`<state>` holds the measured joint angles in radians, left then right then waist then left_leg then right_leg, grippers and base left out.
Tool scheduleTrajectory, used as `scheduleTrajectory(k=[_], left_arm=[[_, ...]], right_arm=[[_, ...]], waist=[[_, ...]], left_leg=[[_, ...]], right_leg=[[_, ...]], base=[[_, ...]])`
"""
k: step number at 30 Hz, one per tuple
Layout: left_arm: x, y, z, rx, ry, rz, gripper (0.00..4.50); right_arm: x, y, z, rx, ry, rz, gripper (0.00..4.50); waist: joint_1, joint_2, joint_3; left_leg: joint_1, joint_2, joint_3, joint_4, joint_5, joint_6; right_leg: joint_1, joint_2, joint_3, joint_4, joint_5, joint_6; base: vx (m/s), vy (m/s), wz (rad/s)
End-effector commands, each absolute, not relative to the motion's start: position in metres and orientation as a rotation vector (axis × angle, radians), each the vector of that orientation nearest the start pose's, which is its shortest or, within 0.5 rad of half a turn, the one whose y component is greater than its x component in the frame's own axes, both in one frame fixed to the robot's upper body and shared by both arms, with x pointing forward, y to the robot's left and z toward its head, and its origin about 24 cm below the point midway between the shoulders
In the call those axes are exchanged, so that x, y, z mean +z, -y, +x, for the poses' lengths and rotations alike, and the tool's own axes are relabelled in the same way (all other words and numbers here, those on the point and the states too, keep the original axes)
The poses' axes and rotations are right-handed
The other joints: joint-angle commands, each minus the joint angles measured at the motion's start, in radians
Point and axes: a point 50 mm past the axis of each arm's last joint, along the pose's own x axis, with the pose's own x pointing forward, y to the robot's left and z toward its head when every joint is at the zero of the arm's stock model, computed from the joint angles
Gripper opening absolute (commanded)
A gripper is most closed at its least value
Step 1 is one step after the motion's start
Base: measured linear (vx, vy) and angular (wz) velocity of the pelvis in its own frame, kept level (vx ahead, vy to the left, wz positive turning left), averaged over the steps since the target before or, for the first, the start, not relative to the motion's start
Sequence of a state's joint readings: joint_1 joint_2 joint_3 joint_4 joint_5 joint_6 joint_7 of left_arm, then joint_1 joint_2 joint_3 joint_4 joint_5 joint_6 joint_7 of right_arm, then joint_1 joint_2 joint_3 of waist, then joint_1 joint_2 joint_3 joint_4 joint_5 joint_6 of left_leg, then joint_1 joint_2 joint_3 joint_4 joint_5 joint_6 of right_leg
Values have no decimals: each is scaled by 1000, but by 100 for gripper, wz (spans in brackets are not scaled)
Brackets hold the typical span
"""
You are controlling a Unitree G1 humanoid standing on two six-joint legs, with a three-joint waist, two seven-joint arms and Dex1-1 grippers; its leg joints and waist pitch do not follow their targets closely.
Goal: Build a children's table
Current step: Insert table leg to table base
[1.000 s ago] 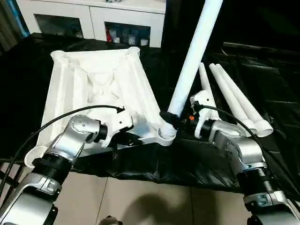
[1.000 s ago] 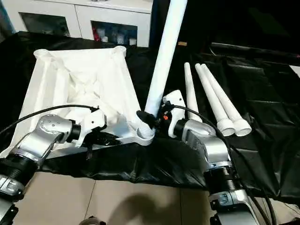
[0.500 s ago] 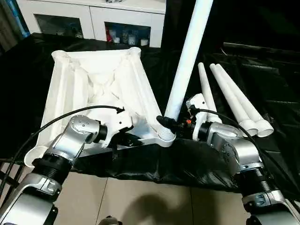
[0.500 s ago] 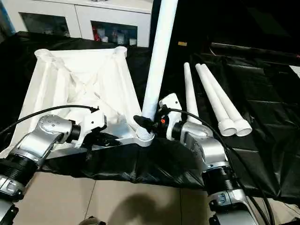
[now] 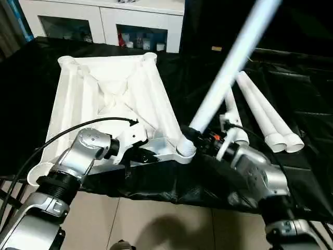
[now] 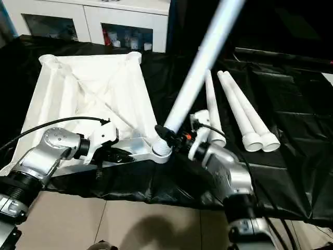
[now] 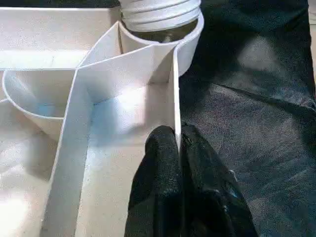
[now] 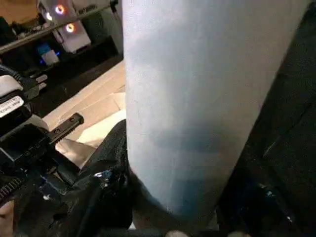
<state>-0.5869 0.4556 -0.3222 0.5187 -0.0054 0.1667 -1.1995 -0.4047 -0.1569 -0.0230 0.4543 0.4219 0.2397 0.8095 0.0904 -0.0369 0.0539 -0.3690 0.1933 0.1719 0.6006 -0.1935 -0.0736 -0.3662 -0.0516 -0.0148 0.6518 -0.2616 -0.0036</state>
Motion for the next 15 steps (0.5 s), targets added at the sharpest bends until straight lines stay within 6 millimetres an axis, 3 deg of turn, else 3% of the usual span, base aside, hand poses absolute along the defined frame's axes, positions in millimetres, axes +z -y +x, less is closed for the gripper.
scheduleTrajectory(k=[1, 9, 15], left_arm=[[65, -145, 318, -1293, -433, 416, 0], [65, -144, 321, -1271, -424, 420, 0], [64, -142, 320, -1284, -422, 428, 0]], right_arm=[[16, 141, 298, 767, -295, 352, 189], [11, 143, 290, 742, -276, 267, 189], [16, 131, 287, 834, -298, 83, 189]], waist=[[-1, 11, -65], [-5, 10, -63], [-7, 11, -62]], left_leg=[[20, 39, -5, -67, -63, 33], [17, 38, -6, -71, -84, 29], [19, 37, -6, -73, -93, 20]], right_leg=[[37, -80, 34, -65, 182, -262], [37, -81, 34, -71, 126, -242], [34, -79, 35, -75, 100, -223]], base=[[0, 0, 0], [0, 0, 0], [0, 0, 0]])
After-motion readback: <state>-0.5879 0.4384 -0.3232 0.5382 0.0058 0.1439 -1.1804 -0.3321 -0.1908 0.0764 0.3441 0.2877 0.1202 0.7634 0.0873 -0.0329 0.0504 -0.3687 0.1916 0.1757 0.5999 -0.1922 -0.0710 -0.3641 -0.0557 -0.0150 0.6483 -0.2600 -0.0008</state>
